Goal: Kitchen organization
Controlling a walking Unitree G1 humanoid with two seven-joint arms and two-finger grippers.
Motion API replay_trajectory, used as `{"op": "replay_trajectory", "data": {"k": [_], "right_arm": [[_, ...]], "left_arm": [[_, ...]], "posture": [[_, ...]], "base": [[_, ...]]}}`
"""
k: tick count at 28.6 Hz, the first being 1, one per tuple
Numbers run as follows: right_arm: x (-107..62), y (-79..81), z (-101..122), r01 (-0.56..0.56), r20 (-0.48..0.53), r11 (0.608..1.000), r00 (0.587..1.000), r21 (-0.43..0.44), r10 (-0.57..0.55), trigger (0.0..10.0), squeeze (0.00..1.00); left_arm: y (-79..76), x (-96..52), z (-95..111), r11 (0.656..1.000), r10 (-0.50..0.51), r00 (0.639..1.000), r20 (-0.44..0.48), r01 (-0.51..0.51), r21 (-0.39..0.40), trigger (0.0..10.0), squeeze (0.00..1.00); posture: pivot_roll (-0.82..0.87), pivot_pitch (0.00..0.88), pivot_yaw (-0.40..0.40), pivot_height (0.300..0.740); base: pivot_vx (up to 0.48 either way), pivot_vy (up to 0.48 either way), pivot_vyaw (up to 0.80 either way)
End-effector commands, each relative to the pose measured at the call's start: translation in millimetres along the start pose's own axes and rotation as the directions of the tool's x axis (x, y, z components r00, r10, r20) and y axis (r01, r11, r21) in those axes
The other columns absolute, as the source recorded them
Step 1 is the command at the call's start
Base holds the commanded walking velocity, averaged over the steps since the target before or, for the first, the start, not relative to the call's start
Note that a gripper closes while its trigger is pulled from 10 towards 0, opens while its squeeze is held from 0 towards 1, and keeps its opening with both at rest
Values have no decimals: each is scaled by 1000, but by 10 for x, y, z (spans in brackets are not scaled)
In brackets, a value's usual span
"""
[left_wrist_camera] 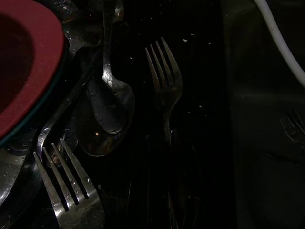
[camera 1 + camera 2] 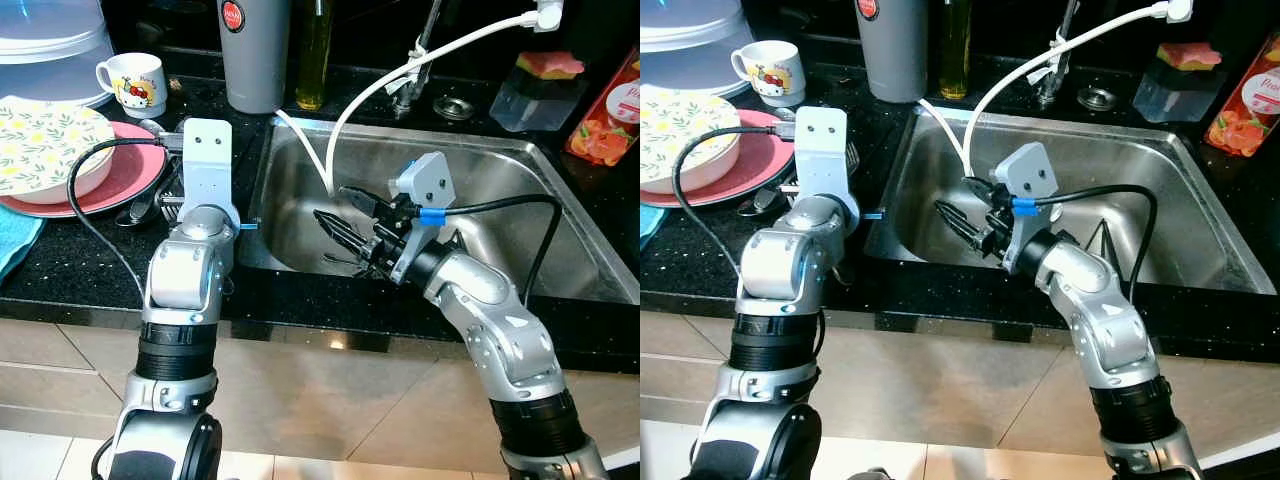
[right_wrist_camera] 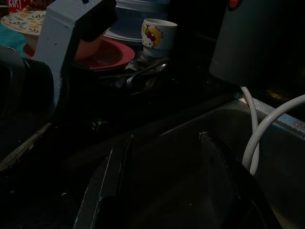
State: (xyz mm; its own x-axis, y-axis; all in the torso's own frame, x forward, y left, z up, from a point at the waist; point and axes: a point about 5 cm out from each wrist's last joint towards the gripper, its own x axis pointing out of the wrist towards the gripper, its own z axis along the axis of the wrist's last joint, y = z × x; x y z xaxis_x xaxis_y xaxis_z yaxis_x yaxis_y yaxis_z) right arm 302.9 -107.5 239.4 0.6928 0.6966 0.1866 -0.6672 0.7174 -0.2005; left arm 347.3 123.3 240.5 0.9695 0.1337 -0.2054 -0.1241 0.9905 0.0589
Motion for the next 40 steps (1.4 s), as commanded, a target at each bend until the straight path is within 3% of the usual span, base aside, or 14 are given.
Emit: {"op": "replay_trajectory", "data": {"k": [1,2,3,4,8,9,11,20,21,22,30,38,39,40], "right_arm": [[-12,21,16,-3,2,1000,1000,-6,3,10000,0],[-11,19,18,-2,3,1000,1000,-5,2,10000,0],[-9,18,19,-1,4,1000,1000,-5,1,10000,0],[-9,17,19,-1,4,1000,1000,-5,1,10000,0],[-8,15,19,2,4,1000,1000,-5,-2,10000,0],[-8,12,20,4,5,1000,1000,-5,-4,10000,0],[-7,11,20,5,5,1000,1000,-5,-5,10000,0],[-3,12,19,7,6,1000,1000,-5,-6,10000,0],[-1,13,20,7,7,1000,1000,-5,-7,10000,0],[0,13,22,7,8,1000,1000,-5,-7,10000,0],[8,16,32,5,14,1000,1000,-8,-5,10000,0],[9,24,30,1,16,1000,1000,-9,-1,10000,0],[12,26,32,0,17,1000,1000,-9,0,10000,0],[14,28,34,-1,18,1000,1000,-9,1,10000,0]], "left_arm": [[-15,25,-138,1000,-10,998,-62,10,-1,1725,0],[-15,24,-117,1000,-8,999,-51,8,1,8863,0],[-16,24,-104,1000,-6,999,-43,6,3,8863,0],[-21,21,-64,1000,-8,1000,-16,8,17,10000,0],[-34,3,40,999,-19,998,58,16,51,10000,0],[-44,-14,98,998,-23,995,95,17,65,10000,976],[-57,-27,136,997,-31,992,121,23,70,10000,1000],[-95,-56,210,996,-60,984,170,47,79,10000,1000],[-102,-58,215,996,-67,983,170,55,75,10000,788],[-106,-57,216,996,-70,983,167,59,74,10000,0],[-96,15,-2,997,-66,997,40,65,42,10000,0],[-70,47,-141,998,-60,998,-26,61,31,10000,0],[-71,53,-172,997,-66,997,-41,67,27,9529,0],[-72,57,-189,997,-70,996,-48,71,26,7608,0]], "posture": [[229,70,-50,740],[229,70,-50,740],[229,70,-50,740],[229,70,-50,740],[229,71,-51,740],[229,71,-52,740],[229,71,-52,740],[230,68,-50,740],[229,67,-49,740],[229,67,-49,740],[230,58,-48,740],[233,47,-47,740],[233,47,-47,740],[233,47,-47,740]], "base": [[0,0,0],[0,0,0],[0,0,0],[0,0,0],[0,0,0],[0,0,0],[0,0,0],[0,0,0],[0,0,0],[0,0,0],[0,0,0],[0,0,0],[0,0,0],[0,0,0]]}}
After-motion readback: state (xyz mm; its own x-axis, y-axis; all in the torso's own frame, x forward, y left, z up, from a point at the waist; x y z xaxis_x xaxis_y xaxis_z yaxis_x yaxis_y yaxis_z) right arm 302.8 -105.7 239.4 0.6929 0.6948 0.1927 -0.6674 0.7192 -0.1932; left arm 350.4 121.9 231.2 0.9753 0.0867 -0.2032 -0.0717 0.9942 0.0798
